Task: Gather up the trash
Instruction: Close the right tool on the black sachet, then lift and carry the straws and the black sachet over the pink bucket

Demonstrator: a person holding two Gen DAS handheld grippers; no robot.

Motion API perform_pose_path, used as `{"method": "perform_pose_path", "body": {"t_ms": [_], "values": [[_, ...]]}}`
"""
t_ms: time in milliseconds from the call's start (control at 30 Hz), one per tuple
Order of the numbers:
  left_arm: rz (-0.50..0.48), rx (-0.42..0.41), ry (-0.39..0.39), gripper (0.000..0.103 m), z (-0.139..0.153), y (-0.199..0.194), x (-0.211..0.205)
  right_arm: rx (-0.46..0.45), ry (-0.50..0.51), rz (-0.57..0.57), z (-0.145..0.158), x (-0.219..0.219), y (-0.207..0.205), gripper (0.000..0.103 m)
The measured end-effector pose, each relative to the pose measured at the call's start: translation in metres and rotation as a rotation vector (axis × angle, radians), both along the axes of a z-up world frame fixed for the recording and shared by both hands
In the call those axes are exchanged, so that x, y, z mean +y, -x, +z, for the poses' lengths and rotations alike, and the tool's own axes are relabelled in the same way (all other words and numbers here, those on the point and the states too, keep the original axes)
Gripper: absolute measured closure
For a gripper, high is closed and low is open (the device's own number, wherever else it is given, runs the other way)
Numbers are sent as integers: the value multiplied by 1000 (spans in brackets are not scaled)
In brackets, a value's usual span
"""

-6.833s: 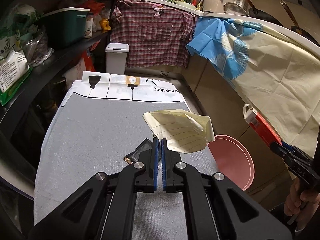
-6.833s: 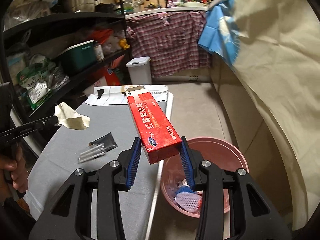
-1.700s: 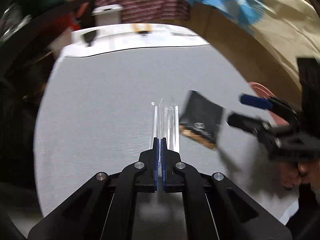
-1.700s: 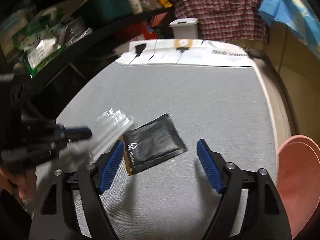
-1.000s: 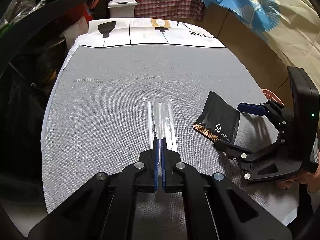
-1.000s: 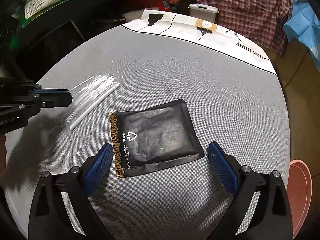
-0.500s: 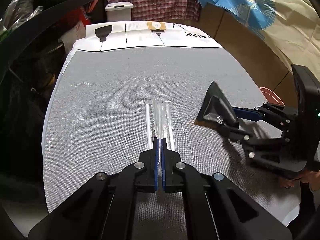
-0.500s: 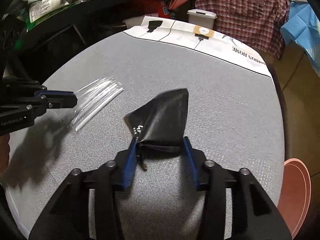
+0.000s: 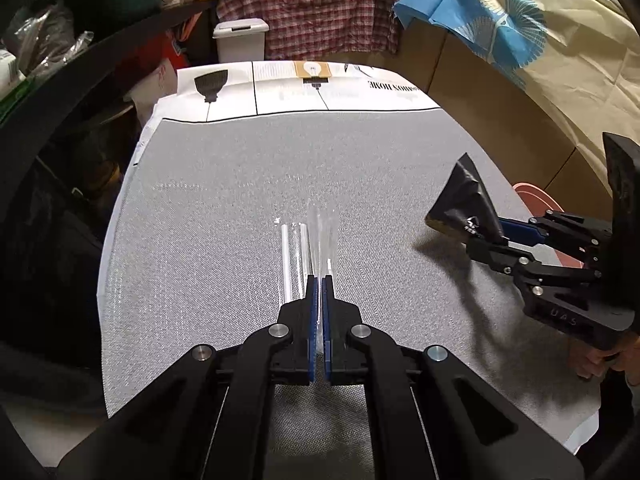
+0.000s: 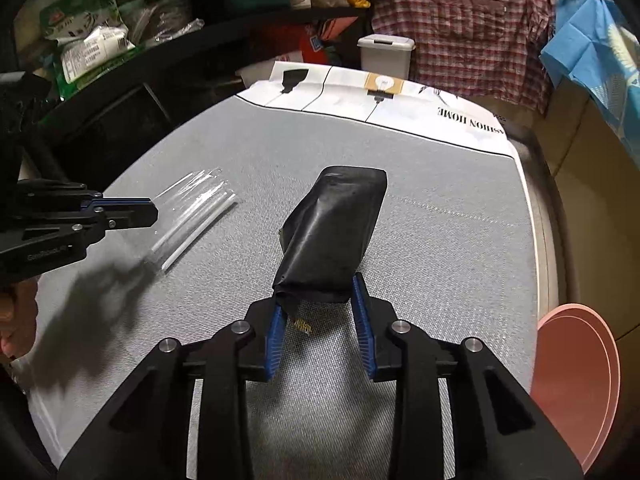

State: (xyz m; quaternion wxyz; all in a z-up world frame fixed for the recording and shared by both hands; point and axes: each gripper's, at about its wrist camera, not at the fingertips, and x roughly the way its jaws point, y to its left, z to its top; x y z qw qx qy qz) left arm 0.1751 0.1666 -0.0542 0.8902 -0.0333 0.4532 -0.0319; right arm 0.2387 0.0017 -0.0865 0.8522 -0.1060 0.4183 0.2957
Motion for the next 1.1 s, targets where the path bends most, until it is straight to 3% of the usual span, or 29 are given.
{"method": "perform_pose_path", "body": {"t_ms": [67,100,133,533,1100], "values": [[2,-9,-3,101,4,2,-1,-6,-7,-2,5,-3,2,78],[2,-13,-4,101,5,2,-2,-6,-11,-2,6,-5,3,90],[4,-18,-4,101,7,3,-2,-2,-19,-3,9,-7,4,91],[-7,-78,-7,101,33,18,-23,-29,-64,-29,38,-33,26,93],[-40,-173,28,101,73,43,-52,-65,-95,-60,103,-83,68,93]]}}
